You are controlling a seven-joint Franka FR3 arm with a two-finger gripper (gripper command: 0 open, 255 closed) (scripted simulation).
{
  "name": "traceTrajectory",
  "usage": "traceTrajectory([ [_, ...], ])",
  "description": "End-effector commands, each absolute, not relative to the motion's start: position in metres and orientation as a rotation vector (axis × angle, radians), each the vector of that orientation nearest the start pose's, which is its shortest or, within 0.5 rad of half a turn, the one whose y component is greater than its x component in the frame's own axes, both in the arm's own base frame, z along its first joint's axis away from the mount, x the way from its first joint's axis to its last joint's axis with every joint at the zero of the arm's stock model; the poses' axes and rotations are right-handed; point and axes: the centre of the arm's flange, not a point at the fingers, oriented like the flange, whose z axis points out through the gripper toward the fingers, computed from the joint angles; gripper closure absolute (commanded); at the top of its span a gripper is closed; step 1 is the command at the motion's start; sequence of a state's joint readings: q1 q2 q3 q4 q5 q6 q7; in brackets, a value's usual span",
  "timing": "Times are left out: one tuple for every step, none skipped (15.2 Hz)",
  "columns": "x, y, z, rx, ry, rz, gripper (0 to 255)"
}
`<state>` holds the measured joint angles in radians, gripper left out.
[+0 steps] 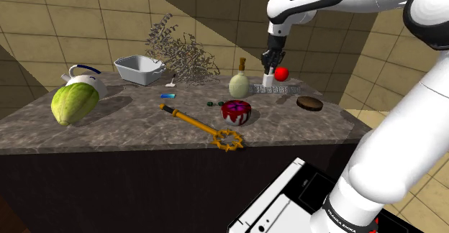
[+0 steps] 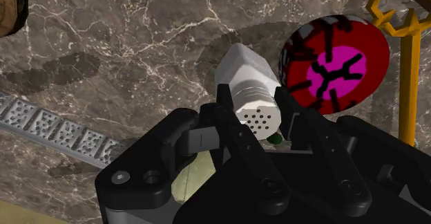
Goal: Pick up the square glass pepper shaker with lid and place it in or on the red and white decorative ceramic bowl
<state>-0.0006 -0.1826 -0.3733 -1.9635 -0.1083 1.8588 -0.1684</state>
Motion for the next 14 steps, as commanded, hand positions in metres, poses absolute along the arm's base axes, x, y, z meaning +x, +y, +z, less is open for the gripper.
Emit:
traceTrajectory([
  [0.483,-0.185,0.556,-3.183,0.282,-0.086,255],
  [0.487,-0.173,0.558,-3.183,0.282,-0.086,255],
  [0.492,-0.16,0.559,-3.183,0.282,-0.086,255],
  [0.497,-0.148,0.561,-3.183,0.282,-0.086,255],
  [0.502,-0.136,0.563,-3.183,0.282,-0.086,255],
  [0.507,-0.124,0.564,-3.183,0.282,-0.086,255],
  [0.511,-0.112,0.566,-3.183,0.282,-0.086,255],
  [0.516,-0.099,0.567,-3.183,0.282,-0.086,255],
  [0.521,-0.087,0.569,-3.183,0.282,-0.086,255],
  [0.526,-0.073,0.571,-3.183,0.282,-0.086,255],
  [0.526,-0.073,0.565,-3.183,0.282,-0.086,255],
  [0.526,-0.073,0.56,-3.183,0.282,-0.086,255],
  [0.526,-0.073,0.555,-3.183,0.282,-0.086,255],
  [0.526,-0.073,0.549,-3.183,0.282,-0.086,255],
])
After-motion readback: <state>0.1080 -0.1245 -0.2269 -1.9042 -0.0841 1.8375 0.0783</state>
